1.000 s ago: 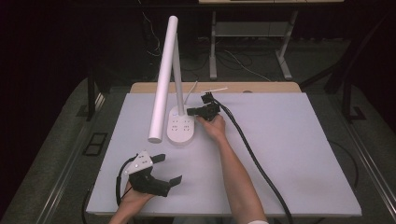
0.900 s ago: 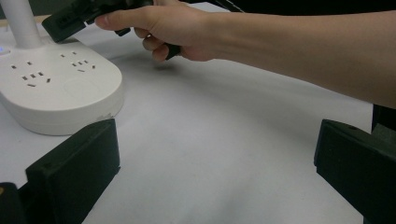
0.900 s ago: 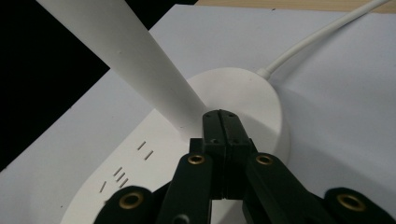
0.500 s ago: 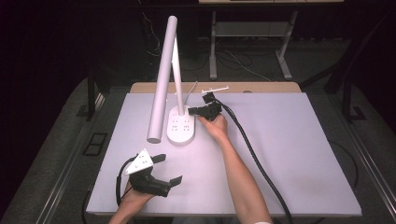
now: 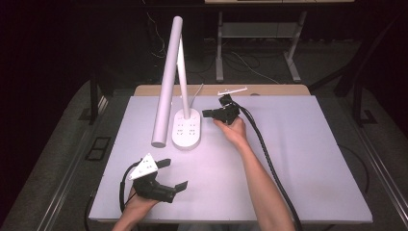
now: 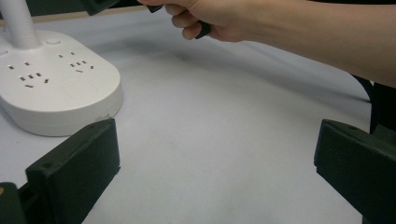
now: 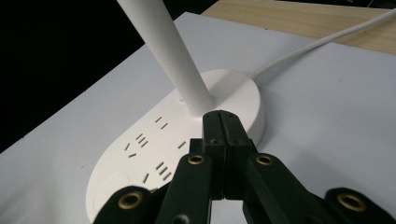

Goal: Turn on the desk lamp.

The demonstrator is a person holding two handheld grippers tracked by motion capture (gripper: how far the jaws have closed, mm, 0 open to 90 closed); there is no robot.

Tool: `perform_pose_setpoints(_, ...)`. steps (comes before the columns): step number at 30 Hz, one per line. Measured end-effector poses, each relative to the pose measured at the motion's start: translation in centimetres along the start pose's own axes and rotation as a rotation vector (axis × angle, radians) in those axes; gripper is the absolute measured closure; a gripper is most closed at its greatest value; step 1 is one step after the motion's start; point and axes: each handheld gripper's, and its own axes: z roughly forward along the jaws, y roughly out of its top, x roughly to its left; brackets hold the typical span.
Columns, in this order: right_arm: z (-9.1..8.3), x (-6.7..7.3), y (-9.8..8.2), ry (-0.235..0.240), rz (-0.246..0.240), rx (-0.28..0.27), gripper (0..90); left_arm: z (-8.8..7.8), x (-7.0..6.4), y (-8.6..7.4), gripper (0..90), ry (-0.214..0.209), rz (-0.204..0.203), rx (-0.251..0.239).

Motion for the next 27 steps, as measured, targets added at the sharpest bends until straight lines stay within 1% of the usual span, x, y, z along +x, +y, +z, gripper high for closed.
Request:
perform_pose_setpoints(8,-2.6,0.5,-0.4,-0.016,-0.056,0.012,89.2,0.1,0.0,0.0,0.0,0.001,0.001,0.003)
perform_pose_setpoints(12,-4.1,1.0,-0.6,-0.023,-0.085,0.008,89.1,0.1,0.0,0.0,0.0,0.0,0.0,0.002)
perform_pose_setpoints(15,-5.5,1.4,-0.7,-0.027,-0.098,0.005,89.0,0.1,0.0,0.0,0.0,0.001,-0.001,0.003)
perform_pose_setpoints(18,-6.8,1.7,-0.8,-0.034,-0.091,0.002,77.8,0.1,0.0,0.0,0.0,0.001,-0.001,0.004)
perform_pose_setpoints(20,-7.6,2.0,-1.0,-0.047,-0.092,-0.005,68.7,0.1,0.0,0.0,0.0,0.002,0.0,0.004)
perform_pose_setpoints(23,-8.9,2.3,-1.3,-0.063,-0.099,-0.011,59.3,0.2,0.0,0.0,0.0,0.003,-0.002,0.003)
perform_pose_setpoints(26,-10.0,2.6,-1.7,-0.069,-0.102,-0.02,47.2,0.2,0.0,0.0,0.0,0.004,-0.003,0.004)
perform_pose_setpoints(27,-10.4,2.7,-1.8,-0.068,-0.098,-0.022,41.8,0.2,0.0,0.0,0.0,0.004,-0.003,0.003)
